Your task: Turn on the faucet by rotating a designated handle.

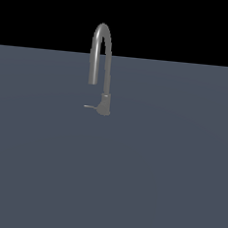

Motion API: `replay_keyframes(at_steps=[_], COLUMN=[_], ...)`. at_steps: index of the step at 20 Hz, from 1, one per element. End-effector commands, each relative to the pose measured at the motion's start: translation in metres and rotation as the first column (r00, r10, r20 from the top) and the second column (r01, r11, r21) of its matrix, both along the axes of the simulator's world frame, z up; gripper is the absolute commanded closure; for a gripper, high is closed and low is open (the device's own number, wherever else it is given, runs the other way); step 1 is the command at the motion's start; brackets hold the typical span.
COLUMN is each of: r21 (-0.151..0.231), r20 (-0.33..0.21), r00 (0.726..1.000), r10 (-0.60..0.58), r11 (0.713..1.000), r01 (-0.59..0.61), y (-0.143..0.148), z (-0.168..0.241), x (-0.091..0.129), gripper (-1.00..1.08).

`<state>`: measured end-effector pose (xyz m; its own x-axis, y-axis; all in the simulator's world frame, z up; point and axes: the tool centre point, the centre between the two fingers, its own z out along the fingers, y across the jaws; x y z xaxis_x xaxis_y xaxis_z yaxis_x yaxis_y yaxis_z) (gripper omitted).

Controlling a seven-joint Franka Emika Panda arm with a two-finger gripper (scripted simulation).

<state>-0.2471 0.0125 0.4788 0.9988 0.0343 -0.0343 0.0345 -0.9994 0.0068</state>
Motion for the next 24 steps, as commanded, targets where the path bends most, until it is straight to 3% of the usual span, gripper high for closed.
replay_keyframes(at_steps=[1,8,15,19,24], r21=[0.0,-0.042,-0.161,-0.254,-0.375], r20=[0.0,-0.003,-0.021,-0.047,-0.1], r00=[1.0,0.999,0.985,0.96,0.908], r10=[0.0,0.045,0.174,0.274,0.406], r11=[1.0,0.998,0.971,0.927,0.83], r01=[0.0,-0.045,-0.175,-0.277,-0.413], y=[0.0,0.003,0.013,0.021,0.035], z=[0.0,-0.005,-0.021,-0.034,-0.056], x=[0.0,0.009,0.032,0.051,0.075], gripper=[1.08,1.08,1.08,1.08,1.08])
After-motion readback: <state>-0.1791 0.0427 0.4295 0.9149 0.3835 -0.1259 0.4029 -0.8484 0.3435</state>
